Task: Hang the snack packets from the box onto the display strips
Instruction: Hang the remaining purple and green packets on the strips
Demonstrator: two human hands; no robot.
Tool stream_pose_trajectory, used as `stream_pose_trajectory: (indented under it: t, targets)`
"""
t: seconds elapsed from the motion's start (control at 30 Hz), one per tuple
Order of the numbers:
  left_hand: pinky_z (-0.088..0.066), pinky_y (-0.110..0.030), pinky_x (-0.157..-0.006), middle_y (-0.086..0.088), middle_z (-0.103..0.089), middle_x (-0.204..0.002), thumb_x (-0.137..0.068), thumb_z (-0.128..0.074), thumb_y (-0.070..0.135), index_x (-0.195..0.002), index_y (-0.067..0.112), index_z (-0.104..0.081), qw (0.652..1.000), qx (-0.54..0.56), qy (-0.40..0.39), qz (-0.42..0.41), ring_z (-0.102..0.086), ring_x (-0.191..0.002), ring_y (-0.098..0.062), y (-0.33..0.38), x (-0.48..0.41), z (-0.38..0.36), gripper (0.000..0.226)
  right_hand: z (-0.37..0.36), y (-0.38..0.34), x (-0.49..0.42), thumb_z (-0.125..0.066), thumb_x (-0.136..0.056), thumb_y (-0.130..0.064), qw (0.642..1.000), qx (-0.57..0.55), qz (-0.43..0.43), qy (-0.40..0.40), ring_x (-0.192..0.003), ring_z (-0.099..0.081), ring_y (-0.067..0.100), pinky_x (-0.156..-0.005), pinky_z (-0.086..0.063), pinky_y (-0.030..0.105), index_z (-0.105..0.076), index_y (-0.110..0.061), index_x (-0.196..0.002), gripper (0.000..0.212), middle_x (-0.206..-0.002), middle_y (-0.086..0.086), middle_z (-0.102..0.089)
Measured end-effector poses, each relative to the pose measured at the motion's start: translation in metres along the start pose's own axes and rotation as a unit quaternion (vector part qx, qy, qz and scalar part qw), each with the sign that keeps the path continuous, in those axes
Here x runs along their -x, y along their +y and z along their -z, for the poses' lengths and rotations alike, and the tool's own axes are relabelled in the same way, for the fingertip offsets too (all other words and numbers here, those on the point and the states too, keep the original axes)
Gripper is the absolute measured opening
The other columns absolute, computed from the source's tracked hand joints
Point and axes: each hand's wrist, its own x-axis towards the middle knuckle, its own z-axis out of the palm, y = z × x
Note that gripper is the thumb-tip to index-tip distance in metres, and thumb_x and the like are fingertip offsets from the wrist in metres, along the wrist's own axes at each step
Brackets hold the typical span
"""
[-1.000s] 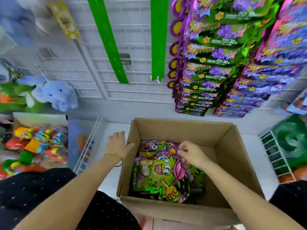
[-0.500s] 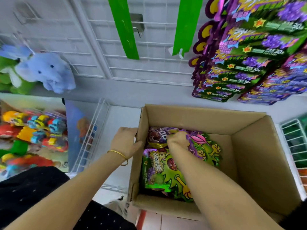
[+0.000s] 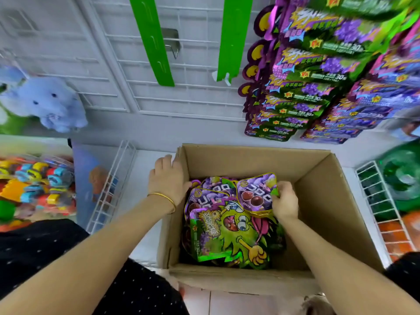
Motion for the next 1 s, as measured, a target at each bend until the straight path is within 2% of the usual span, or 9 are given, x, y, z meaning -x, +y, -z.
stream_pose_trajectory:
  t: [0.23, 0.3, 0.4, 0.5, 0.6, 0.67, 0.8, 0.93, 1.0]
  targets:
    - [-0.02, -0.029, -0.108, -0.014, -0.036, -0.144, -0.07, -0.057, 0.058, -0.141, 0.008, -0.029, 0.973, 0.141, -0.038, -0.178, -0.031, -0.133, -0.028, 0.033, -0.017, 0.036, 0.092, 0.043, -0.088, 0.013, -0.06, -0.078, 0.015, 0.937, -0.209, 0.223, -0.168, -0.079, -0.051, -0.018, -0.078, -0.039, 0.007, -0.058, -0.009, -0.102, 0.034, -0.092, -0.014, -0.054]
    - [-0.029, -0.026, -0.1, -0.016, -0.047, -0.135, -0.071, -0.066, 0.047, -0.135, 0.005, -0.038, 0.958, 0.21, -0.06, -0.184, -0.043, -0.125, -0.027, 0.035, -0.019, 0.052, 0.082, 0.049, -0.109, 0.023, -0.062, -0.078, 0.012, 0.916, -0.254, 0.231, -0.207, -0.078, -0.054, -0.012, -0.079, -0.042, 0.007, -0.059, -0.02, -0.095, 0.037, -0.09, -0.011, -0.057]
    - [-0.032, -0.028, -0.068, -0.014, -0.055, -0.087, -0.062, -0.056, 0.042, -0.09, 0.006, -0.06, 0.95, 0.263, -0.046, -0.164, -0.052, -0.084, -0.024, 0.033, -0.024, 0.072, 0.046, 0.043, -0.13, 0.032, -0.062, -0.083, 0.002, 0.908, -0.282, 0.207, -0.229, -0.079, -0.056, 0.0, -0.074, -0.045, 0.014, -0.058, -0.029, -0.092, 0.032, -0.088, -0.009, -0.059]
    - [-0.025, -0.028, -0.063, -0.016, -0.051, -0.08, -0.075, -0.067, 0.028, -0.06, 0.018, -0.04, 0.963, 0.236, -0.024, -0.127, -0.052, -0.082, -0.029, 0.028, -0.031, 0.079, 0.032, 0.018, -0.124, 0.038, -0.05, -0.095, -0.016, 0.914, -0.326, 0.099, -0.22, -0.085, -0.06, 0.013, -0.074, -0.051, 0.027, -0.056, -0.021, -0.103, 0.011, -0.103, 0.004, -0.061]
    - [-0.019, -0.025, -0.059, -0.017, -0.05, -0.083, -0.082, -0.063, 0.014, -0.058, 0.02, -0.032, 0.971, 0.214, 0.039, -0.097, -0.053, -0.09, -0.034, 0.021, -0.037, 0.076, 0.039, -0.024, -0.093, 0.055, -0.046, -0.097, -0.029, 0.944, -0.094, 0.151, -0.278, -0.117, -0.053, 0.023, -0.096, -0.041, 0.031, -0.046, -0.012, -0.131, 0.038, -0.13, 0.01, -0.054]
    - [-0.018, -0.024, -0.059, -0.021, -0.053, -0.087, -0.083, -0.062, 0.014, -0.064, 0.015, -0.039, 0.969, 0.231, 0.054, -0.068, -0.052, -0.09, -0.034, 0.016, -0.04, 0.074, 0.03, -0.053, -0.075, 0.074, -0.041, -0.089, -0.057, 0.9, 0.13, 0.235, -0.344, -0.141, -0.022, 0.022, -0.113, -0.023, 0.042, -0.027, -0.025, -0.145, 0.065, -0.152, 0.002, -0.03]
    - [-0.018, -0.025, -0.059, -0.014, -0.048, -0.085, -0.083, -0.063, 0.014, -0.081, 0.006, -0.052, 0.962, 0.262, 0.06, -0.045, -0.043, -0.08, -0.024, 0.012, -0.04, 0.075, 0.014, -0.071, -0.042, 0.082, 0.022, -0.041, -0.087, 0.824, 0.362, 0.299, -0.318, -0.145, 0.01, 0.024, -0.112, 0.002, 0.058, 0.009, -0.03, -0.147, 0.121, -0.158, -0.003, 0.006]
    - [-0.018, -0.025, -0.057, -0.012, -0.046, -0.082, -0.083, -0.063, 0.016, -0.066, 0.013, -0.044, 0.959, 0.272, 0.056, -0.053, -0.041, -0.079, -0.023, 0.015, -0.04, 0.079, 0.026, -0.034, -0.004, 0.049, 0.028, -0.035, -0.088, 0.836, 0.402, 0.25, -0.277, -0.145, 0.008, 0.022, -0.113, -0.003, 0.057, 0.013, -0.028, -0.146, 0.127, -0.157, -0.002, 0.01]
    - [-0.018, -0.026, -0.057, -0.012, -0.045, -0.082, -0.083, -0.063, 0.016, -0.068, 0.01, -0.044, 0.957, 0.28, 0.053, -0.059, -0.041, -0.079, -0.023, 0.018, -0.04, 0.08, 0.025, -0.006, 0.019, 0.034, 0.001, -0.059, -0.09, 0.849, 0.405, 0.202, -0.272, -0.145, 0.004, 0.022, -0.114, -0.008, 0.054, 0.014, -0.03, -0.146, 0.107, -0.158, -0.002, 0.01]
